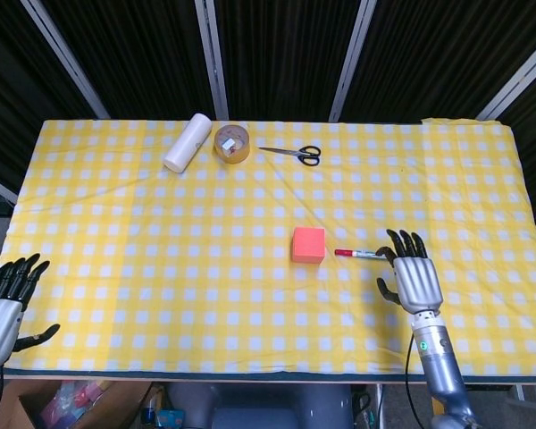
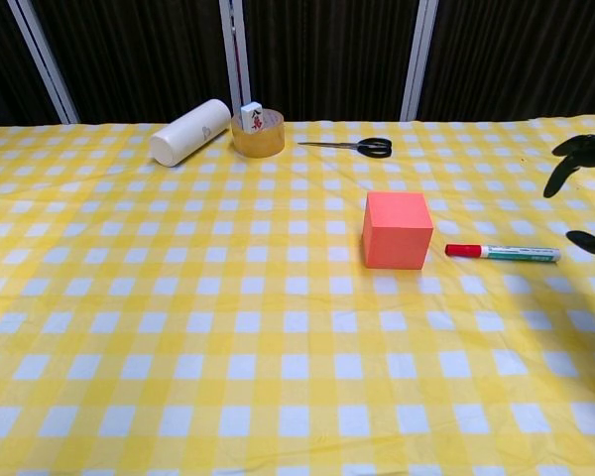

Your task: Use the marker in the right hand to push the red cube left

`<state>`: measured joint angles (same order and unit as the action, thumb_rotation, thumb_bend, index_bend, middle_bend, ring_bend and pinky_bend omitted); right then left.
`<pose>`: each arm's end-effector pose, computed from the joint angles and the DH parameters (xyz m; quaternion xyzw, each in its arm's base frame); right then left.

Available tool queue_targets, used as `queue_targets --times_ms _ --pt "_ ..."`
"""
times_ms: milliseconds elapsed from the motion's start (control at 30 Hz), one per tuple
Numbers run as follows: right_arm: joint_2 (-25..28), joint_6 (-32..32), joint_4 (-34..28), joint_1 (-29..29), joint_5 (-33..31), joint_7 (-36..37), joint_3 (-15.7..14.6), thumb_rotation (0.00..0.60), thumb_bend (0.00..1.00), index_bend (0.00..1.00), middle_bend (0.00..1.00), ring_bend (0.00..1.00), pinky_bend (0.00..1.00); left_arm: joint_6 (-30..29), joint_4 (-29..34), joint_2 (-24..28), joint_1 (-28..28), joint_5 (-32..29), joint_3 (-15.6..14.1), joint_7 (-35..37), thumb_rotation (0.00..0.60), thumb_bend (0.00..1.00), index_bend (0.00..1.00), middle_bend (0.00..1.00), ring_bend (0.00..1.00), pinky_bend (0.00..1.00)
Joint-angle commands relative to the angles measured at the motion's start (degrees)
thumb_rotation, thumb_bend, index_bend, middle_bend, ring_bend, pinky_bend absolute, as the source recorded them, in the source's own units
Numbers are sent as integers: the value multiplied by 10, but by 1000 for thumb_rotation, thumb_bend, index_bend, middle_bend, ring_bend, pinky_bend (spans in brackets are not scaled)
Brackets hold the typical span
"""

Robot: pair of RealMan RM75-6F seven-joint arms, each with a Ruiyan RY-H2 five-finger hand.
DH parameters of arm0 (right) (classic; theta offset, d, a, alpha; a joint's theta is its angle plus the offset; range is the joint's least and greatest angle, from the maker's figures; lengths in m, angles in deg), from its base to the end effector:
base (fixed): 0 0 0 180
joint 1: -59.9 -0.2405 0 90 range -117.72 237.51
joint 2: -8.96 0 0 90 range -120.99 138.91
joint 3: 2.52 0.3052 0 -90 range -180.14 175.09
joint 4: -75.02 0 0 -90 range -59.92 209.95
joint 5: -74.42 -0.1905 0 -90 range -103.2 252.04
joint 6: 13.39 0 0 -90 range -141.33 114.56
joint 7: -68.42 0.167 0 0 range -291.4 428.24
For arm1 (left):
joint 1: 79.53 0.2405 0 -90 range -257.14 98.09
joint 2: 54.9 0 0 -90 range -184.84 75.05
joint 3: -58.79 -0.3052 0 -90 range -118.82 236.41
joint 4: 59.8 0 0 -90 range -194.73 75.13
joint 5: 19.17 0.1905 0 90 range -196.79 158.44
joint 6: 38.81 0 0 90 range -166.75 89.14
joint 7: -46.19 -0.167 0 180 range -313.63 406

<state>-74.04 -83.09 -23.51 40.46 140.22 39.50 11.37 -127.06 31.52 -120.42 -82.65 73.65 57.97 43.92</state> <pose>-0.2686 -0.3068 0.0691 0.6222 -0.4285 0.3604 0.5471 -0.3387 0.1826 0.1817 -0.6309 -0.3636 -0.3896 0.5639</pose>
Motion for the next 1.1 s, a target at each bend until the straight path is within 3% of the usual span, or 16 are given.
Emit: queue_targets --times_ms 33,467,1100 --pt "-37 15 38 -28 -37 -24 18 600 423 372 123 0 46 3 2 0 -1 -1 0 0 600 0 0 0 0 0" --pt "-113 47 162 -74 -122 -30 36 600 423 414 144 0 46 7 9 4 -3 -4 -1 1 600 0 0 0 0 0" --pt "-171 48 269 -102 -140 -10 37 600 420 414 152 0 46 5 12 6 0 -9 -1 4 600 0 0 0 0 0"
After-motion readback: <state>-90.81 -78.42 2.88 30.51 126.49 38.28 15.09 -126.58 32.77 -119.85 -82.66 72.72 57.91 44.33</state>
